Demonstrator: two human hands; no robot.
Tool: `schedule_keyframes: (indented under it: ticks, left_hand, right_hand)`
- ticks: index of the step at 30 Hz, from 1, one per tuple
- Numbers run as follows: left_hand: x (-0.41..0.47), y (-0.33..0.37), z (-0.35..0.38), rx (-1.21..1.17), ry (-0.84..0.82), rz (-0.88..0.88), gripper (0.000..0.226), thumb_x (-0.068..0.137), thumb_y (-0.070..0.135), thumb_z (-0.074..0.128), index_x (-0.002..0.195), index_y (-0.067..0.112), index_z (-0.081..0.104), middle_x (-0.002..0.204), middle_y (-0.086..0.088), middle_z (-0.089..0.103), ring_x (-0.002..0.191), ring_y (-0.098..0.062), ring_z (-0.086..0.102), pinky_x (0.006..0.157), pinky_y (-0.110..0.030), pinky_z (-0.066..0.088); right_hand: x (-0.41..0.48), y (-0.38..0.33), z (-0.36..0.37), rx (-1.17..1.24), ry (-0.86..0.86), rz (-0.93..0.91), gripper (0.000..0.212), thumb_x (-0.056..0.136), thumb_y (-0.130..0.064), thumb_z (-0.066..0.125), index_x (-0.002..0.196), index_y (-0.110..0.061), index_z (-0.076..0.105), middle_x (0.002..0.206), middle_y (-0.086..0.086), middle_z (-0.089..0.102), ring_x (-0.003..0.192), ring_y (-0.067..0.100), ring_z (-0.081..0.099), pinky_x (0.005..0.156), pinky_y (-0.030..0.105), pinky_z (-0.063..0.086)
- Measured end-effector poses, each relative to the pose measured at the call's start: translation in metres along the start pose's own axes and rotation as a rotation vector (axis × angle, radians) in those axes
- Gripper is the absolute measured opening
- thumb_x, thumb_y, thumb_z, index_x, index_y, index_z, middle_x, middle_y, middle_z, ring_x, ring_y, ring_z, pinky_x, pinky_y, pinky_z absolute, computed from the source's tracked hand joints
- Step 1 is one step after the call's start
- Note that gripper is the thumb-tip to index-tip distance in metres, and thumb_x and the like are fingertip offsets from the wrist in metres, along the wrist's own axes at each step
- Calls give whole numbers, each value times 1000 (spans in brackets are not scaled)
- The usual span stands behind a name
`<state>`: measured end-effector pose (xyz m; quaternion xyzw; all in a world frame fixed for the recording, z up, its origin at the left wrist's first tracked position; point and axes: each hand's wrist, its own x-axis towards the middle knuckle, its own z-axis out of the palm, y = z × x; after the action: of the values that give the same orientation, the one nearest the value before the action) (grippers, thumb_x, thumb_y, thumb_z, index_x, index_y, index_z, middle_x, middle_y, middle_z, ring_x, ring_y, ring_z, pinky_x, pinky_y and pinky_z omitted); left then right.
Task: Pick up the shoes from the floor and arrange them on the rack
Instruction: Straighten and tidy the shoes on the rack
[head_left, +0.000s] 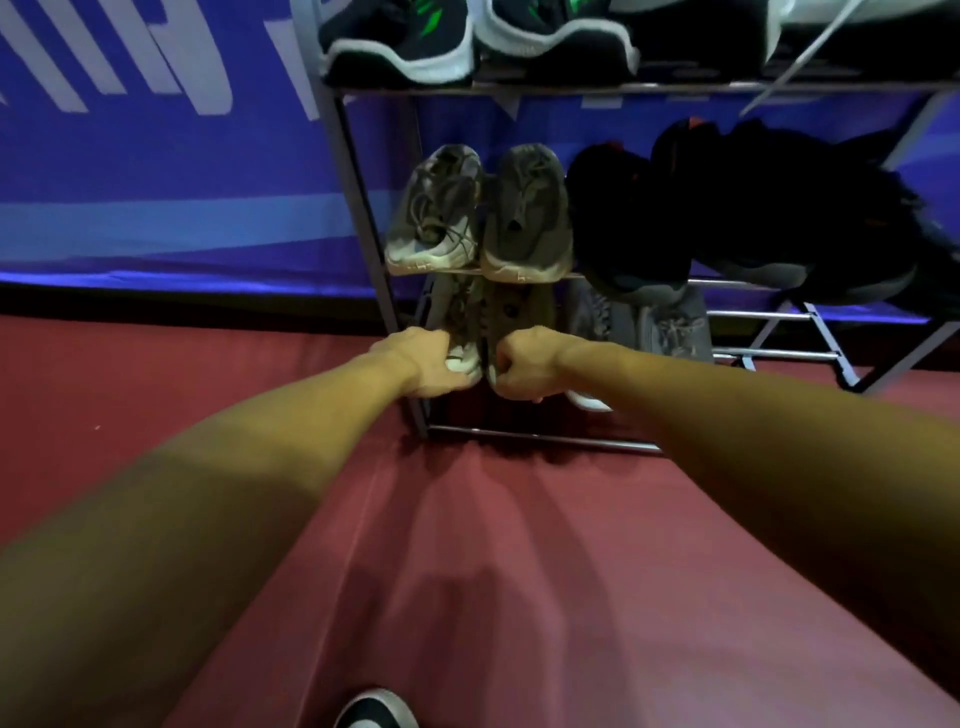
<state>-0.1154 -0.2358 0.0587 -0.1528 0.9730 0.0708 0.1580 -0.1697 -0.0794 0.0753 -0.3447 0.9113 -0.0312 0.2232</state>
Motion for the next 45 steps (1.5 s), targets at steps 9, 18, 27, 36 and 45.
schedule_keyframes:
  ticks: [9, 18, 27, 36, 45]
  left_hand:
    - [-1, -1, 10, -138, 91, -16, 44, 69, 62, 69, 99, 31, 60, 111, -3, 66, 104, -31, 63, 88, -41, 53]
    - [-31, 0, -1, -192, 164, 143, 41, 87, 54, 59, 69, 24, 40, 69, 7, 49, 74, -23, 52, 63, -33, 38]
    - [-55, 17, -17, -533, 3, 235, 17, 88, 34, 62, 97, 22, 56, 75, 6, 60, 68, -13, 56, 65, -31, 45]
    - [-53, 24, -6, -181, 138, 164, 48, 91, 26, 43, 138, 36, 39, 125, -12, 61, 107, -34, 60, 89, -40, 50]
    - [-44, 47, -9, -3, 72, 226, 55, 84, 49, 54, 138, 44, 42, 122, -4, 62, 115, -31, 58, 94, -47, 50]
  right_hand:
    - [2, 24, 17, 471, 60, 58, 26, 86, -15, 55, 98, 3, 70, 73, 12, 66, 63, 24, 61, 51, 25, 43]
    - [-22, 15, 19, 884, -15, 153, 43, 103, -43, 41, 102, -7, 65, 91, 10, 68, 65, 15, 62, 58, 25, 40]
    - [-45, 10, 10, 1111, 58, 195, 15, 94, -23, 56, 86, -11, 61, 64, 3, 55, 49, 10, 48, 47, 22, 30]
    - [-64, 37, 9, 911, 68, 151, 11, 75, -25, 56, 74, -14, 56, 60, 4, 48, 47, 16, 40, 46, 24, 28]
    - [-80, 67, 6, 912, 177, 54, 9, 67, -24, 59, 70, -18, 65, 63, 1, 49, 59, 14, 41, 51, 29, 29]
